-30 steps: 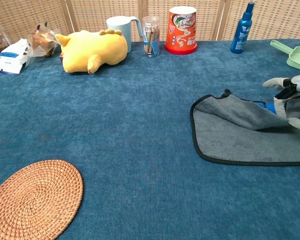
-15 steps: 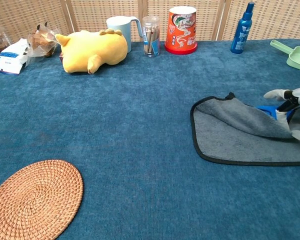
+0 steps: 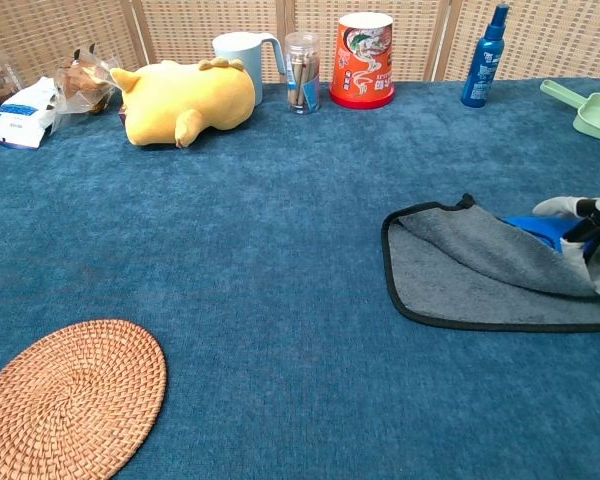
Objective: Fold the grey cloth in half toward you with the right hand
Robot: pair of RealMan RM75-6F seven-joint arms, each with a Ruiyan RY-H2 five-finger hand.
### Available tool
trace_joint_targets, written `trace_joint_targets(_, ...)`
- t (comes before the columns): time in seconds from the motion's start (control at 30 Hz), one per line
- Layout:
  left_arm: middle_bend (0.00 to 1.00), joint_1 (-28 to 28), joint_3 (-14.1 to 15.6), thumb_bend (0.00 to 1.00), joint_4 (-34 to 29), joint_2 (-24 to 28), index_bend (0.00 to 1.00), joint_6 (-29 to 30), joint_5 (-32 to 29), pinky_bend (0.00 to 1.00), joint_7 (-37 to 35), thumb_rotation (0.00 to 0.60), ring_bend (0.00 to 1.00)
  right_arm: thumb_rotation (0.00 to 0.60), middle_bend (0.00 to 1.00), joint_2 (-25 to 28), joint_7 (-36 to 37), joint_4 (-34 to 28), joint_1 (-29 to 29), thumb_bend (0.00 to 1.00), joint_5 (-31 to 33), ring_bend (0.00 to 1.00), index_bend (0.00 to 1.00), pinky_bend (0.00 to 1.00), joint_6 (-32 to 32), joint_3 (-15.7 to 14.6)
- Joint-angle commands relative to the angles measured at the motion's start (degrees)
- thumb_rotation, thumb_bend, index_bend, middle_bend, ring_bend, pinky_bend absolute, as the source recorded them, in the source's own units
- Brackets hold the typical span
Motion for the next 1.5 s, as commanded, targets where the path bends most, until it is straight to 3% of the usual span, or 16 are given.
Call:
trace_joint_targets(0.03,0.0,0.0,0.0,0.28,0.0,0.0,0.0,0.0,0.0,0.0,-0.1,0.6,0.0,0.6,0.0,1.5,5.0,0.3,0.0,0.31,-3.4,0.0,0.03,0.19,-2.2,-0.2)
trace_joint_targets(0.37,0.0,0.0,0.1,0.28,0.0,0.1,0.0,0.0,0.2,0.0,-0.2,0.6,0.0,0.6,0.0,6.9,8.1,-3.0,1.3,0.24,-4.3,0.0,0.0,0.19,-5.6,0.6)
trace_joint_targets(0.53,0.0,0.0,0.1,0.28,0.0,0.1,0.0,-0.1,0.3,0.0,0.0,0.6,0.0,0.6,0.0,8.0,9.3,-4.2,2.0,0.26,-2.5,0.0,0.0,0.19,-5.8,2.5)
trace_joint_targets(0.63,0.0,0.0,0.1,0.28,-0.1,0.0,0.0,-0.1,0.3,0.0,0.1,0.6,0.0,0.6,0.0,8.3,10.6,-4.5,2.6,0.32,-1.3,0.0,0.01,0.19,-5.3,4.5)
trace_joint_targets(0.73,0.0,0.0,0.1,0.28,-0.1,0.0,0.0,-0.1,0.2,0.0,0.3,0.6,0.0,0.6,0.0,8.0,11.3,-3.8,3.8,0.37,1.6,0.0,0.09,0.19,-5.2,7.2)
trace_joint_targets(0.83,0.0,0.0,0.1,0.28,-0.1,0.0,0.0,-0.1,0.1,0.0,0.2,0.6,0.0,0.596,0.0,6.2,8.0,-0.9,6.2,0.4,7.1,0.0,0.26,0.19,-5.7,9.2)
trace_joint_targets(0.9,0.0,0.0,0.1,0.28,-0.1,0.0,0.0,-0.2,0.0,0.0,0.3,0.6,0.0,0.554,0.0,5.3,5.9,-0.4,7.4,0.4,10.6,0.0,0.36,0.19,-5.9,9.7)
trace_joint_targets(1.0,0.0,-0.2,0.0,0.28,-0.1,-0.1,0.0,-0.4,-0.2,0.0,0.4,0.6,0.0,0.415,0.0,3.6,2.2,0.0,9.6,0.4,17.0,0.0,0.4,0.19,-6.2,10.3)
trace_joint_targets(1.07,0.0,-0.2,0.0,0.28,-0.1,-0.1,0.0,-0.6,-0.3,0.0,0.4,0.6,0.0,0.369,0.0,2.6,0.3,0.3,10.9,0.39,20.1,0.0,0.4,0.19,-6.2,10.6)
trace_joint_targets(1.2,0.0,-0.3,-0.1,0.28,-0.1,-0.1,0.0,-0.6,-0.4,0.0,0.5,0.6,0.0,0.361,0.0,0.0,-2.6,2.1,13.6,0.39,24.7,0.0,0.37,0.19,-6.5,10.8)
trace_joint_targets(1.3,0.0,-0.2,-0.1,0.28,-0.1,-0.1,0.0,-0.5,-0.5,0.0,0.3,0.6,0.0,0.353,0.0,-1.5,-3.3,3.9,15.0,0.44,26.6,0.0,0.25,0.19,-7.5,10.9)
trace_joint_targets(1.5,0.0,-0.3,-0.2,0.28,0.0,0.1,0.0,-0.6,-0.8,0.0,-0.1,0.6,0.0,0.369,0.0,-2.2,-2.3,4.7,16.6,0.47,27.7,0.0,0.13,0.19,-10.9,10.6)
